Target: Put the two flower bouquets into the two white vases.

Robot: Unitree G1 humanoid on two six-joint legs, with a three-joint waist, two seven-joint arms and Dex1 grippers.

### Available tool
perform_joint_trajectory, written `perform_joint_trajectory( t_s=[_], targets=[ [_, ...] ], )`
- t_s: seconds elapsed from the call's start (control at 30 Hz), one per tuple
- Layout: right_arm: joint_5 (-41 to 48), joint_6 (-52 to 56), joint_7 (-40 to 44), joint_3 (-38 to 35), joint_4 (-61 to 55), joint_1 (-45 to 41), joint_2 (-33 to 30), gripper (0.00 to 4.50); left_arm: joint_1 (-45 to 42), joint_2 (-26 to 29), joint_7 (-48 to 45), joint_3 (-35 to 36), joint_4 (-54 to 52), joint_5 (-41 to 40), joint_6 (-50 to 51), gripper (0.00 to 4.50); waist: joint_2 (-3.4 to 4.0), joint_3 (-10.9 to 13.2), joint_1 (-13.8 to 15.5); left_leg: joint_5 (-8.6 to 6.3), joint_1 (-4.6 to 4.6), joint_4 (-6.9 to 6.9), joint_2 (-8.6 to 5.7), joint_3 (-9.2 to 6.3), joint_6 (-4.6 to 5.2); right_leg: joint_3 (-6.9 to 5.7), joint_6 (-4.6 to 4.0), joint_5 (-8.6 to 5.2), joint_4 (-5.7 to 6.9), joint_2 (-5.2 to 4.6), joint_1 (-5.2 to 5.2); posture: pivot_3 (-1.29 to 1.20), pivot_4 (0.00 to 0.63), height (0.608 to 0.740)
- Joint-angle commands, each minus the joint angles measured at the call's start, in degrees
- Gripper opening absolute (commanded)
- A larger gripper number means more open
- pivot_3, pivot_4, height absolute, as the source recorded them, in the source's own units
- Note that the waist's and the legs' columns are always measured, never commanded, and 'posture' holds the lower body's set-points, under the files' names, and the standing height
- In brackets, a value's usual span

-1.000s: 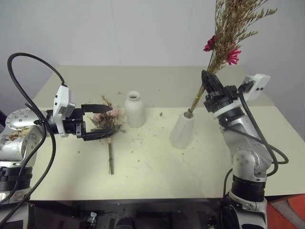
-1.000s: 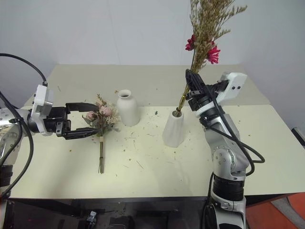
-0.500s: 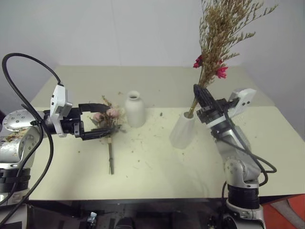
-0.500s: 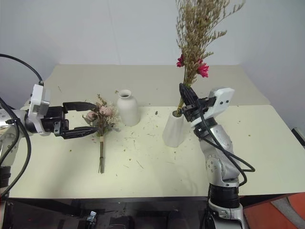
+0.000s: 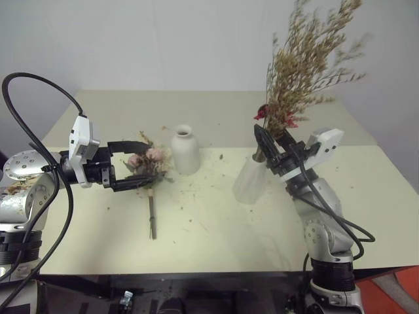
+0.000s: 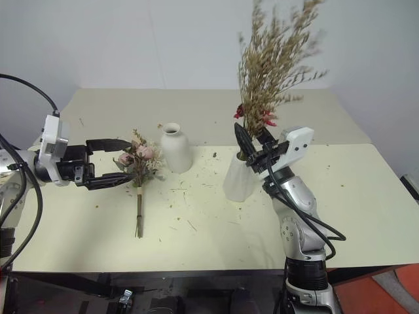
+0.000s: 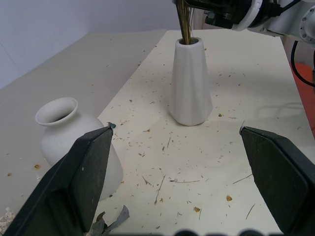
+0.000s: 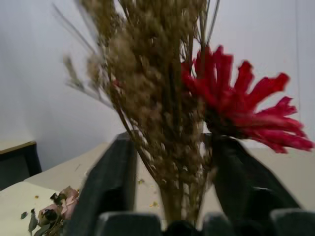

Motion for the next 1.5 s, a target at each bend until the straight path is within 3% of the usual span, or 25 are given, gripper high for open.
perform_joint_trajectory(
  t_s=[0.03, 0.1, 0.13, 0.27, 0.77, 1.03, 1.2, 1.3, 1.5],
  targets=[
    [0.8, -0.4, 0.2, 0.3, -2.7, 0.4, 0.0, 3.70, -0.5, 0.6, 0.2, 1.3, -1.2, -0.3, -1.0, 4.50, 0.00, 0.0, 0.0, 0.00, -0.01, 0.00, -0.01, 0.00, 0.00, 0.00, 0.00, 0.00, 0.00, 0.00, 0.00, 0.00, 0.150, 0.740],
    [0.0, 0.2, -0.6, 0.6, -2.8, 0.9, -0.4, 4.42, -0.6, 0.5, 0.4, 1.1, -1.2, -0.2, -1.0, 4.50, 0.00, 0.0, 0.0, 0.00, 0.00, 0.00, 0.00, 0.00, 0.00, 0.00, 0.00, 0.00, 0.00, 0.00, 0.00, 0.00, 0.150, 0.740],
    [-0.5, 1.5, -1.3, 0.8, -3.0, 1.0, -1.0, 4.47, -0.6, 0.4, 0.5, 1.1, -1.2, -0.2, -1.1, 4.50, 0.00, 0.0, 0.0, 0.00, 0.00, 0.00, 0.00, 0.00, 0.00, 0.00, 0.00, 0.00, 0.00, 0.00, 0.00, 0.00, 0.150, 0.740],
    [-2.2, 3.5, -2.6, 0.7, -4.0, 1.6, -3.1, 4.47, -0.7, 0.4, 0.5, 0.8, -0.9, 0.0, -1.2, 4.50, 0.00, 0.0, 0.0, 0.00, -0.01, 0.00, -0.01, 0.00, 0.00, 0.00, 0.00, 0.00, 0.00, -0.01, 0.00, 0.00, 0.150, 0.740],
    [5.8, 16.2, -0.1, -4.9, -19.6, 10.5, -16.1, 4.47, -0.4, 0.2, 0.6, 0.8, -0.8, 0.1, -1.1, 4.50, -0.01, 0.0, 0.1, 0.00, 0.03, 0.00, 0.00, 0.01, 0.00, 0.02, 0.22, -0.15, -0.03, 0.00, 0.04, 0.00, 0.150, 0.740],
    [16.3, 28.5, 5.7, -14.5, -28.4, 19.4, -31.3, 4.47, 7.4, 2.7, 6.0, 5.3, -9.0, -1.3, 4.8, 4.50, -0.02, 0.0, 0.6, -0.01, -0.06, 0.00, -0.03, 0.02, 0.01, 0.02, 0.24, -0.17, -0.13, -0.07, 0.05, 0.00, 0.150, 0.740],
    [24.1, 32.3, 13.7, -18.9, -30.7, 23.8, -40.5, 4.47, 13.4, 2.4, 21.0, 7.6, -21.0, -3.8, 21.0, 4.50, -0.05, 0.0, 0.9, -0.01, 0.12, 0.01, 0.01, 0.04, 0.01, 0.04, 0.26, -0.19, -0.12, -0.04, 0.20, 0.00, 0.150, 0.740],
    [27.6, 32.9, 18.0, -17.3, -30.4, 20.7, -45.3, 4.47, 14.7, 0.2, 32.9, 8.5, -29.0, -7.5, 35.1, 4.50, -0.07, 0.0, 1.0, -0.01, 0.13, 0.01, 0.02, 0.03, 0.01, 0.04, 0.29, -0.20, -0.11, -0.03, 0.21, 0.00, 0.150, 0.740],
    [27.6, 32.3, 21.1, -12.5, -26.4, 13.2, -48.4, 4.47, 7.7, -10.0, 54.5, 6.5, -35.0, -6.2, 56.9, 4.50, -0.15, -0.1, 1.7, -0.01, 0.10, 0.06, -0.02, 0.01, 0.00, -0.01, 0.31, -0.19, -0.13, -0.03, 0.23, 0.00, 0.150, 0.740]
  ],
)
